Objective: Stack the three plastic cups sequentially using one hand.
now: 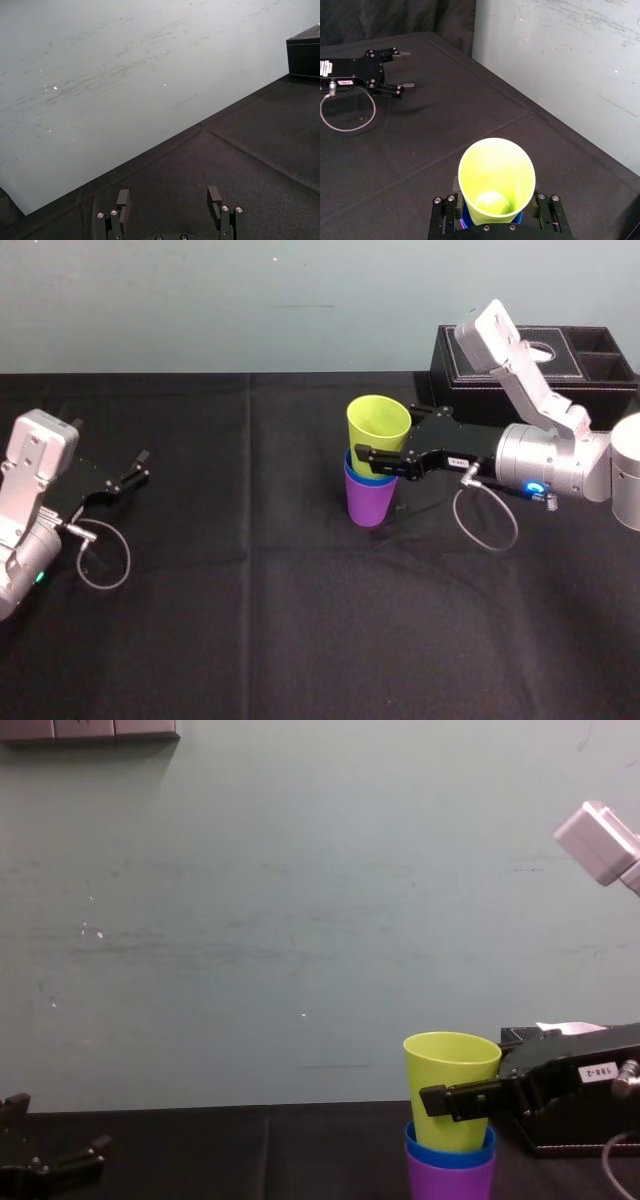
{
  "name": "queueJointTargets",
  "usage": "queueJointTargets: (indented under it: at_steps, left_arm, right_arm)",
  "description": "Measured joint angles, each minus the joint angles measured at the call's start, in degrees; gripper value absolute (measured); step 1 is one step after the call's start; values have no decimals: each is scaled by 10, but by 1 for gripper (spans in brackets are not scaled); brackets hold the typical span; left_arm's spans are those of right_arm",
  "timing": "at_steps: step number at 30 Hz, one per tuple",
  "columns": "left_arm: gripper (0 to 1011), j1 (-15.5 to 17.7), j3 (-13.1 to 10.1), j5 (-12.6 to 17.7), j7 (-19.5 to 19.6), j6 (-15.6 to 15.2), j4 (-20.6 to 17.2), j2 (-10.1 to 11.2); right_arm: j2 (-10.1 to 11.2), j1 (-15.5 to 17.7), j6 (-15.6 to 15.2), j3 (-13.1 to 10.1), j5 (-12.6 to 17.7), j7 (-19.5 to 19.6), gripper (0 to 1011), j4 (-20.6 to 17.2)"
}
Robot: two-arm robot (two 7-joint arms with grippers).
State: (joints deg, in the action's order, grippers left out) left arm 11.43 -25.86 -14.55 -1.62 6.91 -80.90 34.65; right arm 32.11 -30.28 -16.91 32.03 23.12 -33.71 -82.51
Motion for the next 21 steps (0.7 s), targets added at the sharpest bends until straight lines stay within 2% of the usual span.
queueJointTargets:
  at_steps: [15,17,19,21]
  left_arm:
    - [1011,0,0,0,0,0,0,0]
    - [1012,0,0,0,0,0,0,0]
    - [1012,0,0,0,0,0,0,0]
    - [1011,0,0,0,0,0,0,0]
  right_arm:
    - [-2,-1,1,1,-1,0,736,5]
    - [-2,-1,1,1,-1,0,774,4]
    - [-1,-1,1,1,-1,0,860,4]
    - [-1,-1,1,1,-1,0,889,4]
